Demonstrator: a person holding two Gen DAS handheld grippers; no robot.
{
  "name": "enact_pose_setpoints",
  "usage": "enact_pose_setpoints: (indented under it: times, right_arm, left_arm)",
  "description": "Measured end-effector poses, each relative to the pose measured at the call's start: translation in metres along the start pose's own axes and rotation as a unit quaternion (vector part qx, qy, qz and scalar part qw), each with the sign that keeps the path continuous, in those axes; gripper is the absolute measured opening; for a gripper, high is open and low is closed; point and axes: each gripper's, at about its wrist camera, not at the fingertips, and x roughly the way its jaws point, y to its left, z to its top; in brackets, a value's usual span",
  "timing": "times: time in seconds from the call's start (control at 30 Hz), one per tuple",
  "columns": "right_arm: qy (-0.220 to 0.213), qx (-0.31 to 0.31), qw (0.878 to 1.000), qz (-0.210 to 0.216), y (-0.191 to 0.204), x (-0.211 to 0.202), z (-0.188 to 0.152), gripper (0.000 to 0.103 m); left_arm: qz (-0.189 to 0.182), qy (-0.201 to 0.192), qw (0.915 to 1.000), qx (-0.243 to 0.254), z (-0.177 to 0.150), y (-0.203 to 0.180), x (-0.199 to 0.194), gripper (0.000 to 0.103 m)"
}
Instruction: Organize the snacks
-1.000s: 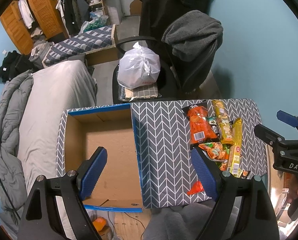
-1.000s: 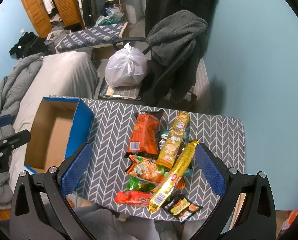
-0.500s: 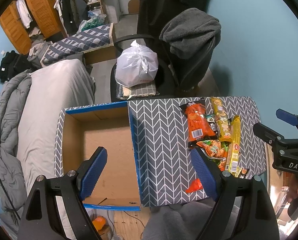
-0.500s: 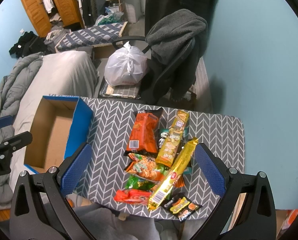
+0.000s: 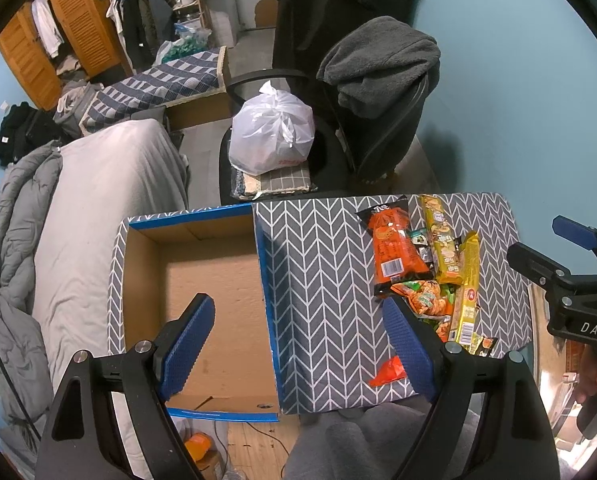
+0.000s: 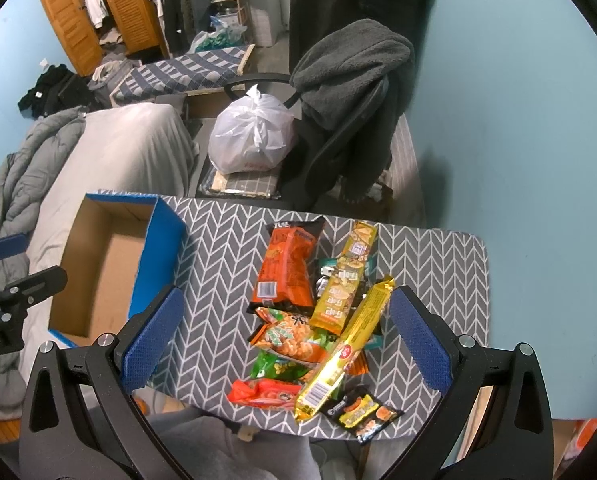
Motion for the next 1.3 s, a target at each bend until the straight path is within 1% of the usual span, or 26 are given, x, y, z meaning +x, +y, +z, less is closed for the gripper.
enact_pose_setpoints:
  times: [0.37,0.6,0.7,0.97,1.1,1.3]
  right_arm:
    - [0.005,0.001,1.000,0.000,-0.003,-0.001,0.003,0.101]
    - [0.007,0.002,1.000,0.000,-0.004,-0.001,0.002,0.101]
    - [0.011,0.007,1.000,-0.001,-0.011,0.000,0.000,0.101]
    - [0.040,0.020,0.999,-0.006,-0.050,0.017,0.003,0.101]
    - [0.053,0.023,0.998,-0.010,-0.069,0.032,0.008,0.101]
    - [0.084,0.041,0.996,0.002,-0.099,0.067,0.018,0.101]
  left_arm:
    - [0.000,0.002,1.0000,0.000,0.001,-0.005,0.001,0.088]
    - [-0.006,0.005,1.0000,0.000,0.001,-0.009,0.004,0.088]
    - [-0.008,0.005,0.9999,0.005,0.005,-0.012,0.008,0.088]
    - [0.006,0.010,0.9995,0.031,0.027,-0.019,0.032,0.088]
    - [-0.005,0.027,0.9989,0.038,0.041,-0.024,0.052,0.088]
    - [-0.011,0.057,0.9968,0.055,0.058,-0.042,0.086,0.088]
